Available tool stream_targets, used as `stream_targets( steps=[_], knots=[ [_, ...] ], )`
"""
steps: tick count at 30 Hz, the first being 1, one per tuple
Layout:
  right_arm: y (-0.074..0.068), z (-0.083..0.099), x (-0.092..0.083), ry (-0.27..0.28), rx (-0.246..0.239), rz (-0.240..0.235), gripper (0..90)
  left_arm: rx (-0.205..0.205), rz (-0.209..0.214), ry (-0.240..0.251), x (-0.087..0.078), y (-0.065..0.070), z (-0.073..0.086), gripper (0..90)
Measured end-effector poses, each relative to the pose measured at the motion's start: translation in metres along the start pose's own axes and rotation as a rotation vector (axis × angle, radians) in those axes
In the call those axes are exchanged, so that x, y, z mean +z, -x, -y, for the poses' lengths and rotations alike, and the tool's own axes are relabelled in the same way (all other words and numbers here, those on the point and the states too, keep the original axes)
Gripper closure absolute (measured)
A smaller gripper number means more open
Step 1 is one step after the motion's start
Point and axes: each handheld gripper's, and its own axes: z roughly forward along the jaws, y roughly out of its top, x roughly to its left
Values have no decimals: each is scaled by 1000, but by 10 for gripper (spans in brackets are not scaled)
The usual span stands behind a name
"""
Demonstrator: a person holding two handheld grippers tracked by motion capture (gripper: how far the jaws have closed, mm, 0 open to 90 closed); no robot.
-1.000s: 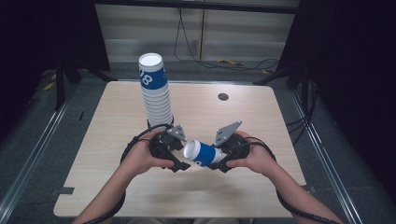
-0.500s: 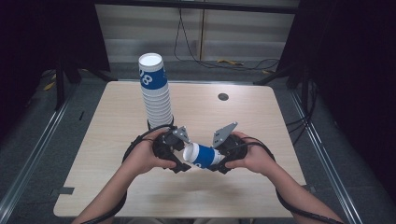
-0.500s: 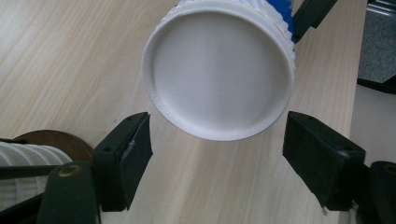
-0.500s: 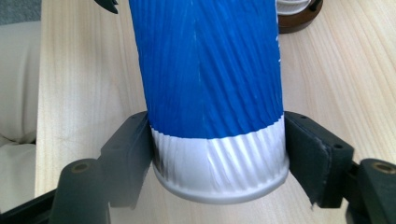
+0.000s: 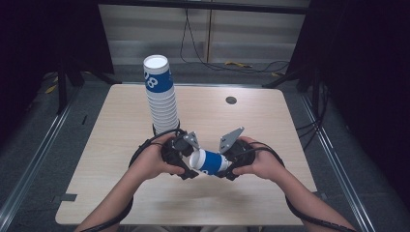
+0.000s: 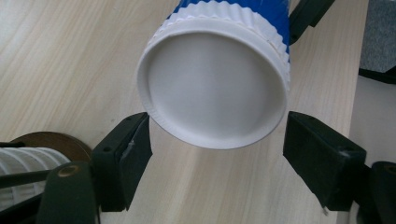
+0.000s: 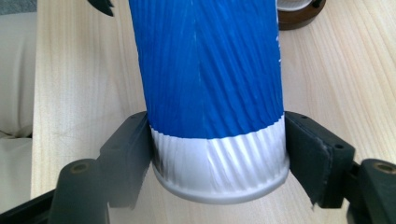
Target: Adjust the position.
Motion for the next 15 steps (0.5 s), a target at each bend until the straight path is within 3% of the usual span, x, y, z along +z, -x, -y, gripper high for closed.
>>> stream_targets(
  steps=[15],
  knots=[
    [-1, -3, 1, -18, -26, 0, 266, 6, 1, -15, 3, 2, -3, 235]
  ],
)
